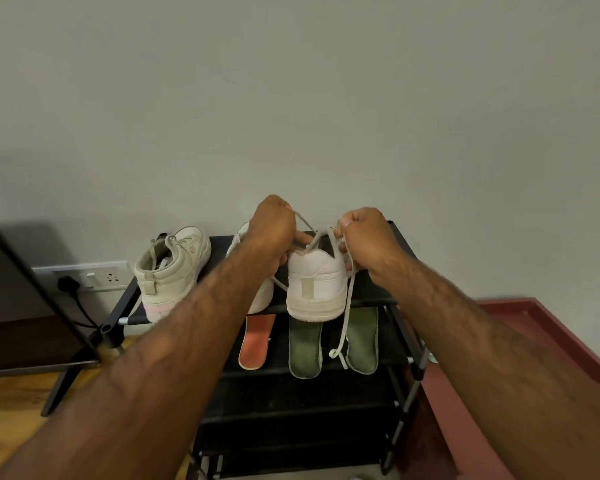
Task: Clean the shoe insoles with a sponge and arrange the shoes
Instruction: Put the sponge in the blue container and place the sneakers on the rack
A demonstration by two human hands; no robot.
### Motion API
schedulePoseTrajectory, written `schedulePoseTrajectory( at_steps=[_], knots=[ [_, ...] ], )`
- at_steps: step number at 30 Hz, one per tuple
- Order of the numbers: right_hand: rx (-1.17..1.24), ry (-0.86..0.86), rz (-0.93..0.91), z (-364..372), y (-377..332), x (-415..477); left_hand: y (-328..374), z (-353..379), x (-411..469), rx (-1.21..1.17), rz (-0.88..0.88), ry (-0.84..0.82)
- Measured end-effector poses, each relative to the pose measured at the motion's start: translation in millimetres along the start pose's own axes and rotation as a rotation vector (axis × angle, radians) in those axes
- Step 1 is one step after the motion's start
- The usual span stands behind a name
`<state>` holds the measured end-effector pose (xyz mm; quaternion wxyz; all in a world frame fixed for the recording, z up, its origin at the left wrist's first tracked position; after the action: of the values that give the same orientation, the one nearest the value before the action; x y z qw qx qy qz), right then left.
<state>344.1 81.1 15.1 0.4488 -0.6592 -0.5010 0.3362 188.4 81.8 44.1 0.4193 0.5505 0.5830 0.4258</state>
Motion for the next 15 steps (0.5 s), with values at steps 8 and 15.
schedulePoseTrajectory(
  at_steps=[8, 15],
  knots=[
    [0.197, -0.153, 0.275, -15, 4, 6, 2, -4, -5, -0.179, -0.136, -0.074],
    [-0.248, -0.334, 0.417, -17, -27, 3, 26, -3, -12, 0.031, -0.087, -0.142]
  ],
)
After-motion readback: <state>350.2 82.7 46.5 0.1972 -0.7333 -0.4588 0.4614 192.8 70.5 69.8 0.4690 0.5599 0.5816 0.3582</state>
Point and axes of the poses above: each hand's wrist, its own x-axis towards the middle knuckle, its own z-axis out of the palm, y = z × x, the point moved 2 cm from there along x, towards the middle knuckle, and after that the axes turned 5 degrees about z, right-handed, at the moved point
